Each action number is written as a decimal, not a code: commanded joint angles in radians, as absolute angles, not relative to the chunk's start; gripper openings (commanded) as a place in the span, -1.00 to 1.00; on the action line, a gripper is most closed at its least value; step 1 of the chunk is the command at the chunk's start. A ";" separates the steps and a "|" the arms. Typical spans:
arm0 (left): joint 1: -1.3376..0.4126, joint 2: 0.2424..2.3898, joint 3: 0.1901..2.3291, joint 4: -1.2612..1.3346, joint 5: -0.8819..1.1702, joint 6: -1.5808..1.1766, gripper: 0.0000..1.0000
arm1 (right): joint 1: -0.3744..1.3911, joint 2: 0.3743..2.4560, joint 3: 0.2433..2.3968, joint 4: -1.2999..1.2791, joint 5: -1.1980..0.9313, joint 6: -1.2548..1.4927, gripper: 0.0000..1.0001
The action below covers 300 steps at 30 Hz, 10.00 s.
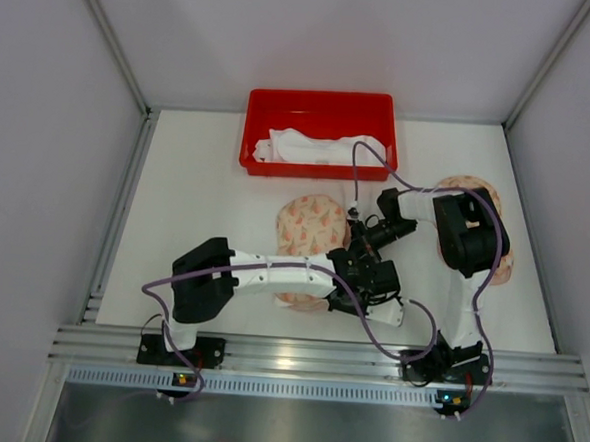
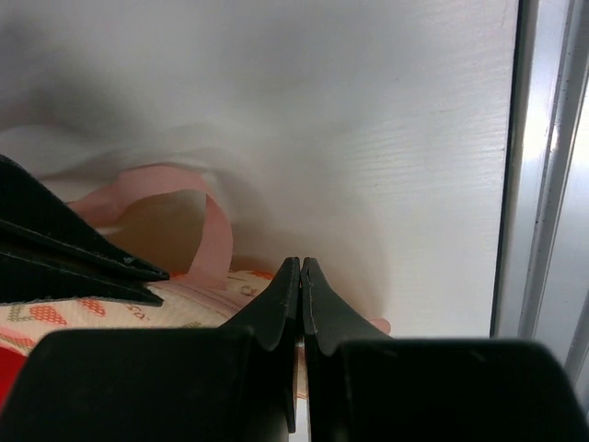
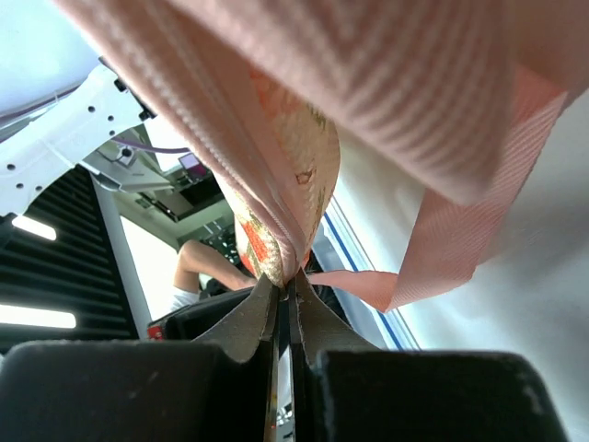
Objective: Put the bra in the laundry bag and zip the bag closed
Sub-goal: Zip the laundry bag at the center of the board, then adjust the laundry bag at the center of the board, then zip the laundry bag at the center of the board.
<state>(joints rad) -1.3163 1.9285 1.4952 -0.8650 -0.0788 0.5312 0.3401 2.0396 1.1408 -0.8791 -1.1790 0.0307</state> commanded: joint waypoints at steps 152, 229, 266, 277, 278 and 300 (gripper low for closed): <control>-1.014 1.075 0.578 0.044 -0.072 0.706 0.90 | 0.379 1.927 1.051 -0.538 -1.295 0.351 -1.00; -1.405 1.807 1.405 -1.049 -0.195 1.042 0.00 | 0.413 2.006 1.071 -0.558 -1.301 0.351 -1.00; -1.378 1.758 1.300 -0.985 -0.066 0.847 -1.00 | 0.354 2.010 1.157 -0.707 -1.221 0.210 0.42; -1.246 1.907 1.503 -0.904 -0.166 0.746 -1.00 | 0.268 1.865 1.051 -0.692 -1.092 0.242 0.82; -1.244 1.911 1.509 -0.890 -0.172 0.744 -1.00 | 0.265 1.862 1.051 -0.684 -1.098 0.251 0.82; -1.266 1.764 1.264 -0.830 -0.086 0.769 -1.00 | 0.268 1.956 1.086 -0.686 -1.207 0.236 -1.00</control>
<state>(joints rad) -1.2495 1.8717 1.3476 -0.7868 -0.1459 0.7647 0.2840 1.9461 1.0481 -0.6785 -1.1824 0.2653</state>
